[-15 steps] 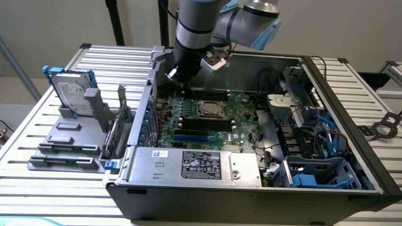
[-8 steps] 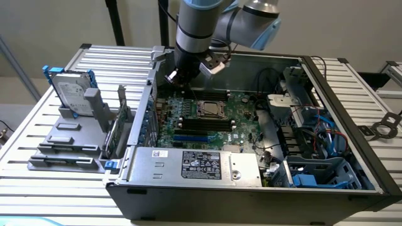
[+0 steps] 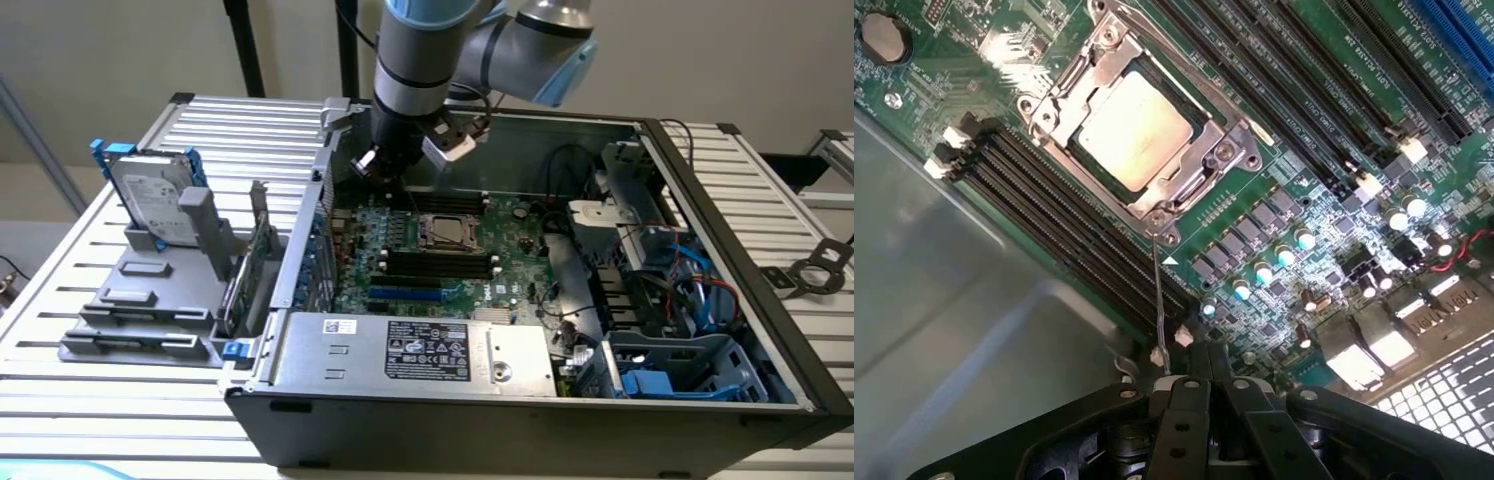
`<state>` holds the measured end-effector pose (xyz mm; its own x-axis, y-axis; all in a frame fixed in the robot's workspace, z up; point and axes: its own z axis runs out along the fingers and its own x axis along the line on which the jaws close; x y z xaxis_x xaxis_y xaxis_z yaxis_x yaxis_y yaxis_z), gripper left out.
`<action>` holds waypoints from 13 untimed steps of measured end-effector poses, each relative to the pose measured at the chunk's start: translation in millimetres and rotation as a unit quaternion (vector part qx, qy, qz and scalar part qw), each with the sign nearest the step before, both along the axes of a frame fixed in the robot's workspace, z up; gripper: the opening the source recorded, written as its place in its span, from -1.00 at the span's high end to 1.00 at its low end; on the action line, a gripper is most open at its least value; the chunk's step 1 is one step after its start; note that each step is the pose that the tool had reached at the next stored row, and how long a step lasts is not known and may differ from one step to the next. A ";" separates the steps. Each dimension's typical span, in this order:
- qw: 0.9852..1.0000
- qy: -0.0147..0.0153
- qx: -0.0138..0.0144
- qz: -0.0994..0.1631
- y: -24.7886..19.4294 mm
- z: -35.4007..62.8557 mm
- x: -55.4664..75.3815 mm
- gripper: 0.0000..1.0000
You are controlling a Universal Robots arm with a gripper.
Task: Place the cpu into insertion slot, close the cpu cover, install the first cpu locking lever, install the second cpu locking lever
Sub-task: 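Install the first cpu locking lever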
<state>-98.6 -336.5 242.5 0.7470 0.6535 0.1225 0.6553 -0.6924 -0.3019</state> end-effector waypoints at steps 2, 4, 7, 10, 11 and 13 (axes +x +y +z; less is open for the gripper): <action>1.000 0.000 0.000 -0.003 0.2 0.2 1.0 0.79; 1.000 0.000 0.000 -0.006 0.6 0.1 2.3 0.79; 1.000 0.000 0.000 -0.007 1.2 0.4 5.5 0.79; 1.000 0.000 0.001 -0.008 1.9 0.4 8.4 0.79; 1.000 0.000 0.001 -0.008 2.1 0.5 9.3 0.79; 1.000 0.000 0.002 -0.008 2.5 0.7 11.7 0.79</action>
